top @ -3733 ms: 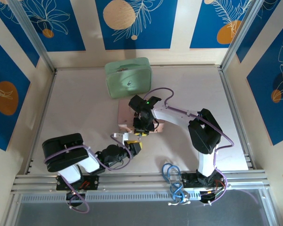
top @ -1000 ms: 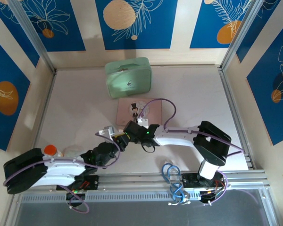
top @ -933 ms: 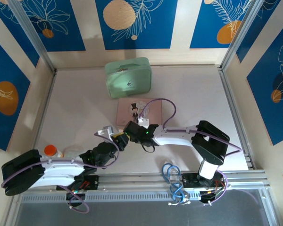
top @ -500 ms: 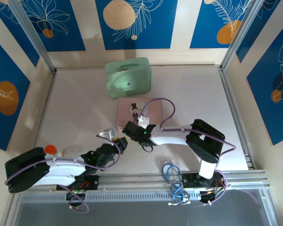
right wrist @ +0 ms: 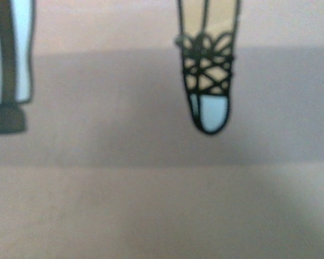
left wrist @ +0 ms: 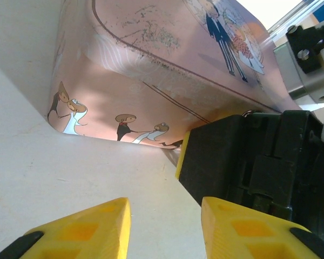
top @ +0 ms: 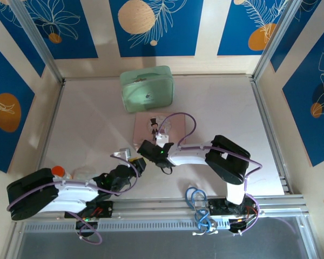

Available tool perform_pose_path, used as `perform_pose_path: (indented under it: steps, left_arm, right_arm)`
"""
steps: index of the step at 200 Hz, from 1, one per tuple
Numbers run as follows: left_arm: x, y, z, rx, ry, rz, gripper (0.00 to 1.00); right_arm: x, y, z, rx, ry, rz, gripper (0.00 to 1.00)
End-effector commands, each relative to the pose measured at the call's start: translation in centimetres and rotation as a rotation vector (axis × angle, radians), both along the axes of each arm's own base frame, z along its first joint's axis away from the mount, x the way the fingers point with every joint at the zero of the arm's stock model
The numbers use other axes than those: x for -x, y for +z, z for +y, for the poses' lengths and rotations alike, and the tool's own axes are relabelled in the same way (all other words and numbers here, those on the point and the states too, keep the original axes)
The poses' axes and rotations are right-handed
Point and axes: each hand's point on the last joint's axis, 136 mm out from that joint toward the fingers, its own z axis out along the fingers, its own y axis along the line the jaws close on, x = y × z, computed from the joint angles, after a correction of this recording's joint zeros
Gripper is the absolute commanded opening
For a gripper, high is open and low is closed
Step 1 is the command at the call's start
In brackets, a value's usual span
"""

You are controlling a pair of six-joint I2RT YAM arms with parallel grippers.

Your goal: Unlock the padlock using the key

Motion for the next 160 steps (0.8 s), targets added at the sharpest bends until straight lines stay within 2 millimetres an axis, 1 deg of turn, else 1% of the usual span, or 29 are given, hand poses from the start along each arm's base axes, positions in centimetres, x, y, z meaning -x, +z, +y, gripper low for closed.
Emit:
perform_pose_path:
  steps: [1, 47, 72, 89, 112, 124, 133, 160]
  left_arm:
    - [0.1, 0.4, -0.6, 0.012, -0.024, -0.015, 0.4]
    - [0.1, 0.3, -0.5, 0.007, -0.024, -0.014, 0.38]
    - [0.2, 0.2, -0.4, 0.003, -0.022, -0.013, 0.36]
    - [0.2, 0.2, -0.4, 0.005, -0.023, -0.012, 0.35]
    - [0.2, 0.3, -0.5, 0.005, -0.025, -0.013, 0.34]
    - [0.1, 0.3, -0.7, 0.001, -0.032, -0.013, 0.33]
    - [0.1, 0.4, -1.0, -0.006, -0.041, -0.014, 0.33]
    - [0.2, 1.0, -1.8, 0.004, -0.073, -0.032, 0.32]
  right_arm:
    - [-0.9, 0.7, -0.5, 0.038, -0.054, -0.07, 0.38]
    - [-1.0, 0.8, -0.3, 0.032, -0.055, -0.081, 0.38]
    - [-1.0, 0.7, -0.1, 0.041, -0.047, -0.073, 0.26]
    - [-0.9, 0.8, -0.4, 0.06, -0.059, -0.055, 0.18]
    - [-0.2, 0.8, -0.9, 0.083, -0.083, 0.03, 0.1]
    - [0.5, 0.7, -1.6, 0.116, -0.113, 0.106, 0.06]
    - [1.1, 0.6, -1.7, 0.125, -0.11, 0.164, 0.03]
    - [2.5, 0.2, -1.9, 0.119, -0.089, 0.34, 0.01]
